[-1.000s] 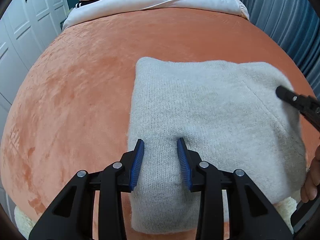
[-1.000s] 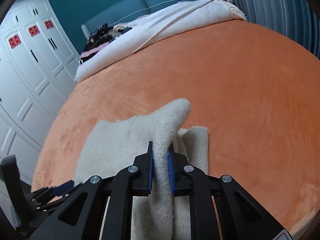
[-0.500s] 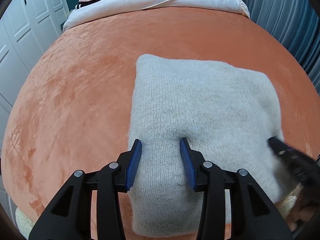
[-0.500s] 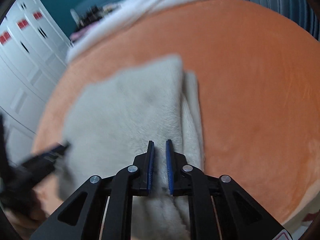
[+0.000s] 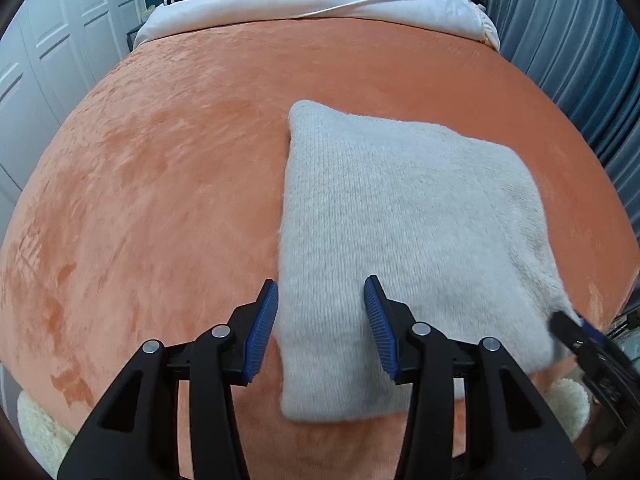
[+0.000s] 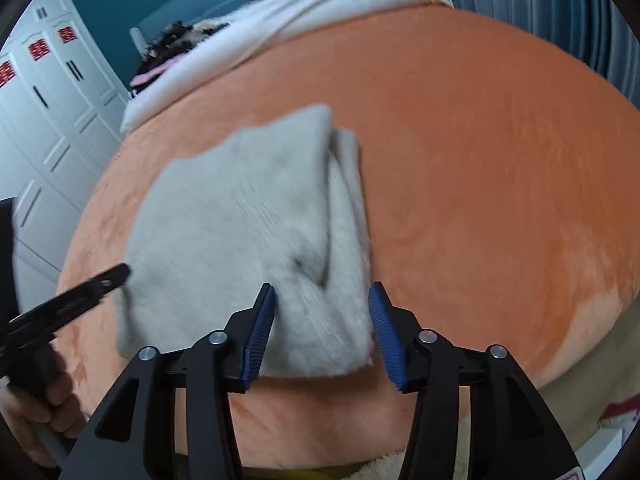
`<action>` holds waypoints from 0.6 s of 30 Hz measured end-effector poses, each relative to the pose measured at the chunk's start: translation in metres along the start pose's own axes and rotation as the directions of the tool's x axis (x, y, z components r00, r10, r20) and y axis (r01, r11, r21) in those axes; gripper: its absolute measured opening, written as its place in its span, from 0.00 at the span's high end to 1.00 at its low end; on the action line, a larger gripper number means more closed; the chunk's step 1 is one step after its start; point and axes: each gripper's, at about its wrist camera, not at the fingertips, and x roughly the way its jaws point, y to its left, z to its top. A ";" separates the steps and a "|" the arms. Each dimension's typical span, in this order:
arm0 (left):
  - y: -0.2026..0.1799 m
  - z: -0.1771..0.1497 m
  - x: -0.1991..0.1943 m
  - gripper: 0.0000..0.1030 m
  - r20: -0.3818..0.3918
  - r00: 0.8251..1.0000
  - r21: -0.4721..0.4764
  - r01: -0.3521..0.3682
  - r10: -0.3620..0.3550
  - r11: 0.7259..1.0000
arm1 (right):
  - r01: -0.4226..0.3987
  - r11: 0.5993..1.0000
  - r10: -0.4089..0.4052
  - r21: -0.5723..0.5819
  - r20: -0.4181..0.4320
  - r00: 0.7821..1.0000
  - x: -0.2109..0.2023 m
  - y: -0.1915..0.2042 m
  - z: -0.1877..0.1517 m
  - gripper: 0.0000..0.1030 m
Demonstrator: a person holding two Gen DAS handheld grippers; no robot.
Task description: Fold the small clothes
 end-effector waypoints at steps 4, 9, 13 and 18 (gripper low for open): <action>0.009 -0.016 -0.015 0.56 -0.010 1.000 0.012 -0.011 0.011 1.000 | -0.029 0.999 0.030 0.024 -0.025 0.999 0.009 0.003 0.005 0.77; 0.034 -0.033 -0.028 0.57 -0.020 0.999 -0.013 -0.039 0.038 0.999 | -0.183 0.969 0.207 -0.166 0.140 0.968 -0.060 0.065 0.046 0.85; 0.047 -0.038 -0.038 0.56 -0.014 0.998 -0.026 -0.053 0.053 0.998 | -0.361 0.924 0.380 -0.125 0.207 0.902 -0.093 0.060 0.061 0.86; 0.047 -0.039 -0.028 0.56 -0.041 0.998 -0.029 -0.045 0.044 0.999 | -0.008 0.999 0.011 0.035 -0.080 0.997 0.030 -0.014 0.007 0.86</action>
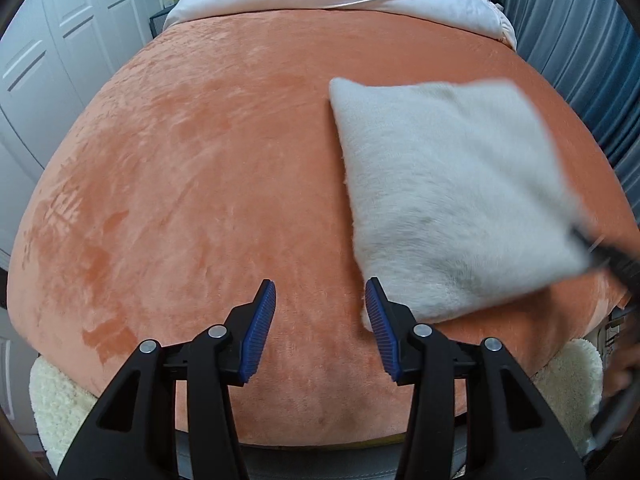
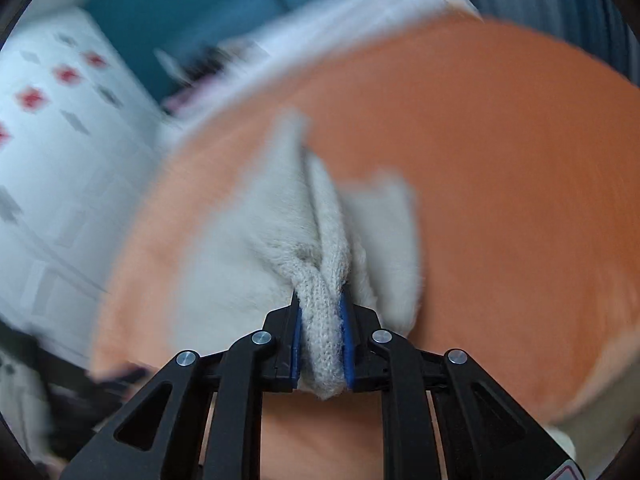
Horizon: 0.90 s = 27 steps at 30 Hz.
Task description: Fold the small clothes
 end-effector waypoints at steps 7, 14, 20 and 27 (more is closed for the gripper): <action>-0.021 -0.001 0.007 0.53 -0.018 0.999 0.056 0.027 -0.027 0.998 | 0.016 0.995 -0.002 -0.102 0.137 0.991 -0.038 0.024 0.004 0.71; -0.037 -0.003 0.012 0.51 -0.027 0.999 0.085 0.039 -0.037 0.996 | -0.040 0.997 0.043 -0.060 0.051 0.998 -0.019 0.021 -0.002 0.91; -0.047 -0.003 0.008 0.49 -0.021 0.999 0.111 0.044 -0.041 0.993 | -0.173 0.982 0.187 -0.080 0.240 0.953 -0.090 0.026 0.017 0.92; -0.057 -0.004 0.023 0.47 -0.055 0.998 0.122 0.034 -0.028 0.992 | 0.007 0.999 -0.007 -0.033 0.014 1.000 -0.003 -0.019 -0.007 0.90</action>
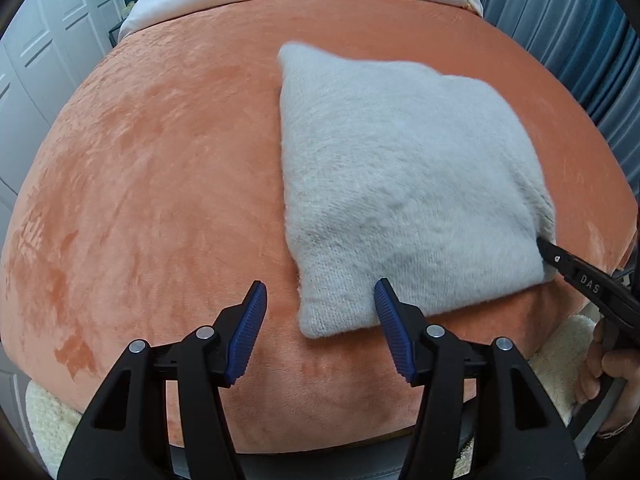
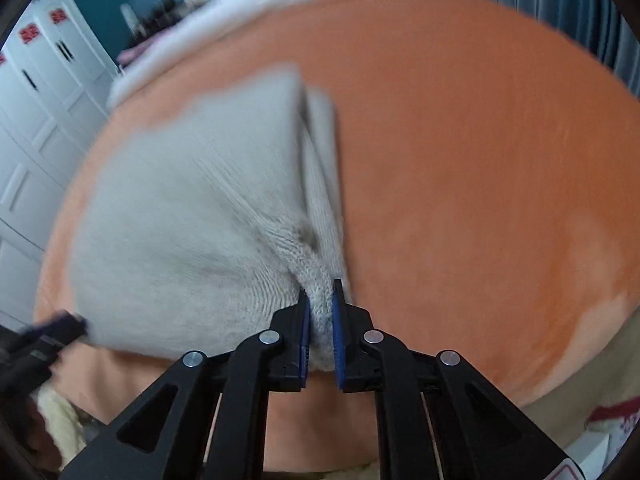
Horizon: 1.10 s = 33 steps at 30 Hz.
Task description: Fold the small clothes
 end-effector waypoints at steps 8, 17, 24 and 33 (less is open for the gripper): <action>-0.002 0.013 -0.011 0.43 0.044 0.999 -0.021 0.030 -0.029 0.999 | -0.079 0.994 0.089 -0.069 0.146 0.985 -0.027 0.028 0.067 0.40; -0.008 0.053 -0.007 0.43 0.093 0.995 -0.043 0.048 -0.043 0.998 | -0.209 0.972 0.226 -0.108 0.187 0.956 -0.019 0.037 0.114 0.90; -0.028 0.061 0.035 0.26 0.030 0.999 0.001 0.026 -0.026 1.000 | -0.134 0.990 0.133 0.032 0.042 0.990 0.053 -0.030 0.088 0.87; -0.027 0.059 0.017 0.27 0.052 0.998 -0.035 0.024 -0.022 0.999 | -0.145 0.985 0.133 0.097 0.118 0.984 -0.019 -0.042 0.053 0.45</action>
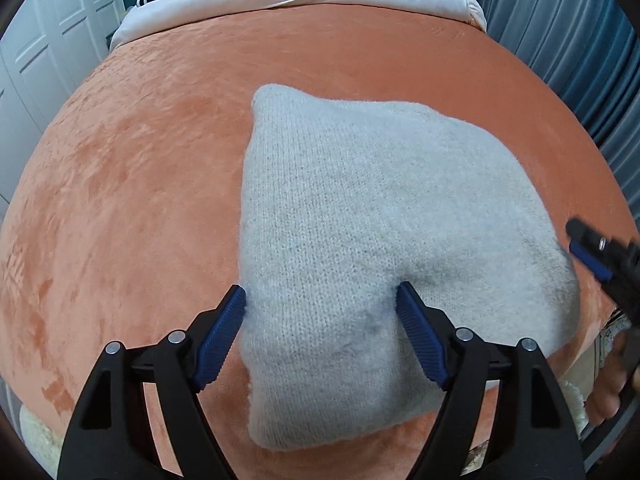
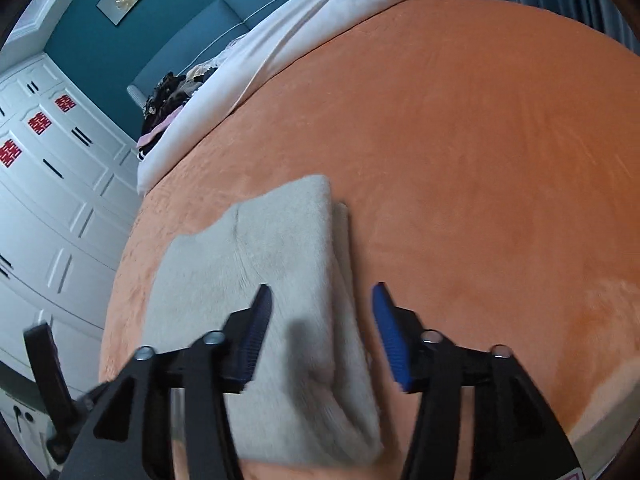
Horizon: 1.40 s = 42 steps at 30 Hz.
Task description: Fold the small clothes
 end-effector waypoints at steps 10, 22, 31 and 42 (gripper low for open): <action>-0.014 -0.003 -0.016 0.12 0.018 1.000 0.028 0.018 -0.019 0.999 | -0.070 0.996 0.075 0.053 -0.094 0.993 0.029 0.002 -0.050 0.38; 0.053 0.007 0.051 0.06 0.020 0.937 -0.260 0.341 -0.348 0.903 | -0.215 0.974 0.220 0.074 -0.075 0.973 0.057 -0.004 -0.036 0.29; 0.048 0.012 0.058 0.12 0.050 0.916 -0.336 0.391 -0.399 0.857 | -0.258 0.963 0.262 0.074 -0.062 0.963 0.075 0.006 -0.019 0.29; 0.032 0.012 0.015 0.14 0.072 0.974 -0.162 0.222 -0.212 0.962 | -0.048 0.997 0.050 -0.053 0.024 0.998 0.029 0.040 0.002 0.29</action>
